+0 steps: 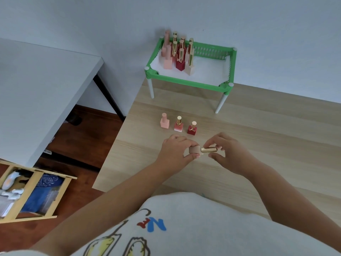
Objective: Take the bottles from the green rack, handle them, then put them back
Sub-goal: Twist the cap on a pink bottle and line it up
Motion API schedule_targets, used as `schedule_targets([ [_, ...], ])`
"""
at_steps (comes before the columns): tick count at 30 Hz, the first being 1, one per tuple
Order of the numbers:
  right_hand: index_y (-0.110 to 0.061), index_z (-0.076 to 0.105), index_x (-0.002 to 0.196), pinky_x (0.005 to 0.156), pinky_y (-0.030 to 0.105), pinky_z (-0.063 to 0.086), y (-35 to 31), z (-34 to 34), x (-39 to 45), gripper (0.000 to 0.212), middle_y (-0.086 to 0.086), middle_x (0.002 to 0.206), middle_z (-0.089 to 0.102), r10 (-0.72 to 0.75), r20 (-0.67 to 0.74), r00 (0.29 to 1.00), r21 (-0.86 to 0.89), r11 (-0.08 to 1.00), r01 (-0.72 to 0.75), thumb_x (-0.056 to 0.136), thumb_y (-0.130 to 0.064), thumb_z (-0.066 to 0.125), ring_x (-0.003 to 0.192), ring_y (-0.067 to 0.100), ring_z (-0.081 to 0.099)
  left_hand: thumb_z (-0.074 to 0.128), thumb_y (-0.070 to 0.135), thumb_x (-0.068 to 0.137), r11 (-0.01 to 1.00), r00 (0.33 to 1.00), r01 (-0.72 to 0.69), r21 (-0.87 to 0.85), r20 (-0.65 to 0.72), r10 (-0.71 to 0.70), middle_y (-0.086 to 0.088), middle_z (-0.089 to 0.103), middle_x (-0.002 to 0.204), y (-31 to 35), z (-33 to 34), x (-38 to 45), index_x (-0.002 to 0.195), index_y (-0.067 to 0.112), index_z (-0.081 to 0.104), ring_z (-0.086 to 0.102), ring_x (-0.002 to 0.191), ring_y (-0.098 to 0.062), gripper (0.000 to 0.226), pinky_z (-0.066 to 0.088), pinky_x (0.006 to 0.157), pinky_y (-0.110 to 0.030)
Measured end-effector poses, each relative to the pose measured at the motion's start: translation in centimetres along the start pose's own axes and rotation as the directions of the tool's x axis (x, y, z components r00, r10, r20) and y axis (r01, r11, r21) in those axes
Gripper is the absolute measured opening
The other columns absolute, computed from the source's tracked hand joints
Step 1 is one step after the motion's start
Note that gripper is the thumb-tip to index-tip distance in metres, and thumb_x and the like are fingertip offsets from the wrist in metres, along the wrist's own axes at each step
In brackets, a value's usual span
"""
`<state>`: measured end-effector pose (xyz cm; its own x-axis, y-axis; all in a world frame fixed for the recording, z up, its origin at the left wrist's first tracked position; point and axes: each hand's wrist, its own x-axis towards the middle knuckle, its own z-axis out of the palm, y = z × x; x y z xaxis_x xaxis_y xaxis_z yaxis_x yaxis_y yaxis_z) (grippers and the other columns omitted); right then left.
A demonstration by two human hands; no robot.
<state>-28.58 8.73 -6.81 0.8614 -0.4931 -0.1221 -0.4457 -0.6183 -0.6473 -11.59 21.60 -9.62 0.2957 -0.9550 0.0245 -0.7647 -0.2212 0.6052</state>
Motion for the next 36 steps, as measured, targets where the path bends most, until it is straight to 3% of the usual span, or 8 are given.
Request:
schedule_targets([
  [3,-0.032,0.063,0.096,0.069,0.009,0.037,-0.36,0.21,0.03,0.021,-0.018,0.088,0.06,-0.007,-0.036,0.999,0.0,1.0,0.007,0.083,-0.017,0.067,0.08,-0.004,0.054,0.065,0.049,0.083,1.0,1.0,-0.007,0.008,0.003,0.007,0.014,0.063,0.103,0.13,0.02,-0.07,0.11,0.032,0.065,0.046,0.102,-0.014,0.032,0.034,0.088,-0.035],
  [7,-0.031,0.064,0.094,0.063,0.014,0.036,-0.61,0.14,0.05,0.009,-0.017,0.081,0.062,0.049,-0.005,0.999,-0.035,0.998,-0.049,0.087,-0.035,0.059,0.075,-0.002,0.054,0.065,0.049,0.082,1.0,1.0,-0.019,0.02,-0.024,0.02,0.014,0.063,0.1,0.05,-0.07,-0.14,0.108,0.033,0.066,0.046,0.101,-0.014,0.031,0.034,0.086,-0.035],
  [13,-0.028,0.067,0.089,0.053,0.017,0.031,-0.23,0.36,0.21,0.03,-0.016,0.064,0.056,0.161,0.012,0.987,-0.081,0.984,-0.159,0.089,-0.051,0.047,0.061,-0.002,0.05,0.065,0.049,0.083,0.999,0.999,-0.037,0.022,-0.037,0.038,0.017,0.06,0.097,0.1,-0.09,-0.22,0.107,0.033,0.066,0.043,0.1,-0.01,0.029,0.032,0.086,-0.033],
  [16,-0.032,0.065,0.097,0.057,0.015,0.034,-0.24,0.35,0.07,0.03,-0.019,0.075,0.058,0.138,0.009,0.99,-0.064,0.988,-0.137,0.086,-0.055,0.05,0.069,-0.003,0.053,0.064,0.05,0.083,0.999,0.999,-0.04,0.026,-0.034,0.041,0.017,0.061,0.098,-0.08,-0.08,-0.23,0.108,0.033,0.066,0.045,0.102,-0.011,0.03,0.03,0.086,-0.031],
  [19,-0.04,0.057,0.115,0.067,0.01,0.036,-0.48,0.08,-0.23,0.039,-0.023,0.095,0.054,0.062,0.01,0.998,-0.041,0.997,-0.062,0.078,-0.048,0.066,0.082,-0.006,0.053,0.063,0.051,0.083,0.999,0.999,-0.038,0.029,-0.02,0.039,0.015,0.063,0.103,-0.25,-0.18,-0.03,0.11,0.033,0.065,0.045,0.104,-0.012,0.032,0.03,0.087,-0.03],
  [24,-0.028,0.066,0.103,0.074,0.013,0.041,-0.64,0.45,-0.05,0.023,-0.013,0.092,0.061,-0.004,-0.069,0.998,-0.049,0.999,0.001,0.082,-0.021,0.07,0.08,0.0,0.056,0.064,0.049,0.083,0.998,0.998,-0.049,0.039,-0.026,0.05,0.015,0.064,0.104,-0.27,-0.11,0.25,0.109,0.033,0.066,0.046,0.104,-0.013,0.03,0.03,0.086,-0.031],
  [27,-0.023,0.069,0.102,0.072,0.017,0.044,-0.73,0.59,0.08,0.019,-0.008,0.09,0.064,-0.002,-0.093,0.996,-0.047,0.999,-0.002,0.084,-0.018,0.067,0.077,0.006,0.058,0.063,0.049,0.084,0.998,0.998,-0.056,0.031,-0.025,0.057,0.014,0.065,0.103,-0.3,-0.02,0.34,0.109,0.031,0.066,0.046,0.103,-0.013,0.031,0.031,0.087,-0.032],
  [36,-0.02,0.069,0.101,0.064,0.005,0.033,-0.83,0.75,0.6,0.017,-0.009,0.088,0.066,0.051,-0.082,0.995,-0.046,0.997,-0.055,0.085,-0.018,0.066,0.069,-0.004,0.051,0.063,0.053,0.082,0.995,0.997,-0.055,0.078,-0.053,0.06,0.016,0.067,0.106,-0.67,0.52,0.6,0.103,0.031,0.065,0.047,0.101,-0.011,0.03,0.028,0.087,-0.031],
])
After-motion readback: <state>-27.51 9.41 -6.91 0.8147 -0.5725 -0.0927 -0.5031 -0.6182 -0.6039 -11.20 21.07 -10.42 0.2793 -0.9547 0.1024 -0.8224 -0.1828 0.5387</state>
